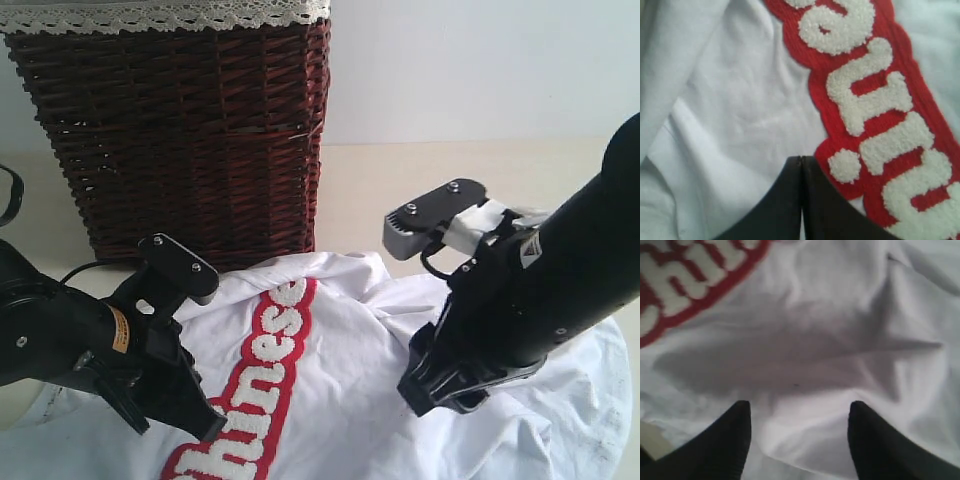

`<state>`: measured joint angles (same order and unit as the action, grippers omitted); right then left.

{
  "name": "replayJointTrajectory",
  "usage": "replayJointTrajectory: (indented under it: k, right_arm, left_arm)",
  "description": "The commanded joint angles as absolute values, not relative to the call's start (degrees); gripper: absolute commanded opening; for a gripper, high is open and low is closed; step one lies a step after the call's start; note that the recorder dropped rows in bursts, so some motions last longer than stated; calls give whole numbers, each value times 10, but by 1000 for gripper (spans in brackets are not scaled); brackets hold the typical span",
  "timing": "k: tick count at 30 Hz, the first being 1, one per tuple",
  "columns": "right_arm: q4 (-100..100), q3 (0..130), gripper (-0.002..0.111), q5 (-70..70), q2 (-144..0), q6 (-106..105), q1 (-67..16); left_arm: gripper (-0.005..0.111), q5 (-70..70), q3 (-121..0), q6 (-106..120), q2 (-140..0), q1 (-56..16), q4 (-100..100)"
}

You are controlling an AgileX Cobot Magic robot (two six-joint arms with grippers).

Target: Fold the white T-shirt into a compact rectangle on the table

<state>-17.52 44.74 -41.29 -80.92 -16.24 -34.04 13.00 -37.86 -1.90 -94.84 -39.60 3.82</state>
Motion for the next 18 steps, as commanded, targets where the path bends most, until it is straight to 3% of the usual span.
replayJointTrajectory:
  k: [1, 3, 9, 13, 18]
  right_arm:
    - [-153, 450, 60, -410, -841, -227, -339]
    - [-61, 450, 60, -443, -849, -144, -339]
    - [-43, 447, 59, -501, -867, -116, -339]
    - [112, 398, 59, -489, -867, 64, -339]
    - [-8, 394, 59, -433, -869, -34, -339]
  left_arm:
    - [0, 128, -380, -20, -944, -399, 36]
    - [0, 128, -380, -20, -944, -399, 36]
    - [0, 128, -380, -20, -944, -399, 36]
    - [0, 129, -380, -19, -944, -399, 36]
    - [0, 130, -380, -19, -944, -399, 36]
